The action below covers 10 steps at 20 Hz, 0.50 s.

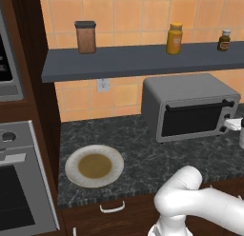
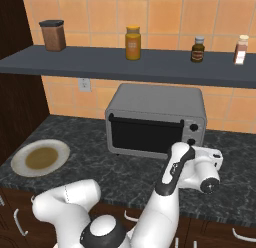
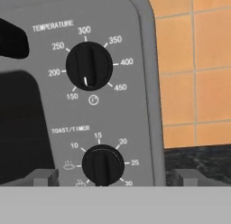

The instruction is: Pick up the kebab skewer and baguette bread, and place them inside the toaster oven. Close the toaster oven door and start by setting the timer.

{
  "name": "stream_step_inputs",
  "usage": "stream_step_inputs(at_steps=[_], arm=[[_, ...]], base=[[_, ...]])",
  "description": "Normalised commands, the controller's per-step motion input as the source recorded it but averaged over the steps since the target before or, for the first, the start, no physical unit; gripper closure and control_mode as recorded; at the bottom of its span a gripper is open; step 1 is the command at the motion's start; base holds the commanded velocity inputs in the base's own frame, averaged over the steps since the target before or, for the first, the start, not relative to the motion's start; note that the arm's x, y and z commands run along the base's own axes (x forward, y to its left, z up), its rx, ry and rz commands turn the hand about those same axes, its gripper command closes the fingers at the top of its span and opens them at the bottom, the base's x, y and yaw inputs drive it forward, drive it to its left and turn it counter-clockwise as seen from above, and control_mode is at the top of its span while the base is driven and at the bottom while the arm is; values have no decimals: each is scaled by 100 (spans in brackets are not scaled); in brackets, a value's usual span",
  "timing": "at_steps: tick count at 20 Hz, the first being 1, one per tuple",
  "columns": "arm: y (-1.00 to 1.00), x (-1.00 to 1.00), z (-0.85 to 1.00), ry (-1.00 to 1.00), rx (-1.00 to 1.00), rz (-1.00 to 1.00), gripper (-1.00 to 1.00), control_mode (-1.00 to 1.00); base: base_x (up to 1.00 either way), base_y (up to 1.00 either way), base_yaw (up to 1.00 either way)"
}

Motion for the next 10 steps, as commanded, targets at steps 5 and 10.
stream_step_inputs(at_steps=[5,10], arm=[[17,10,0,0,0,0,-100,-100],[5,23,0,0,0,0,-100,-100]], base=[[0,0,0],[0,0,0]])
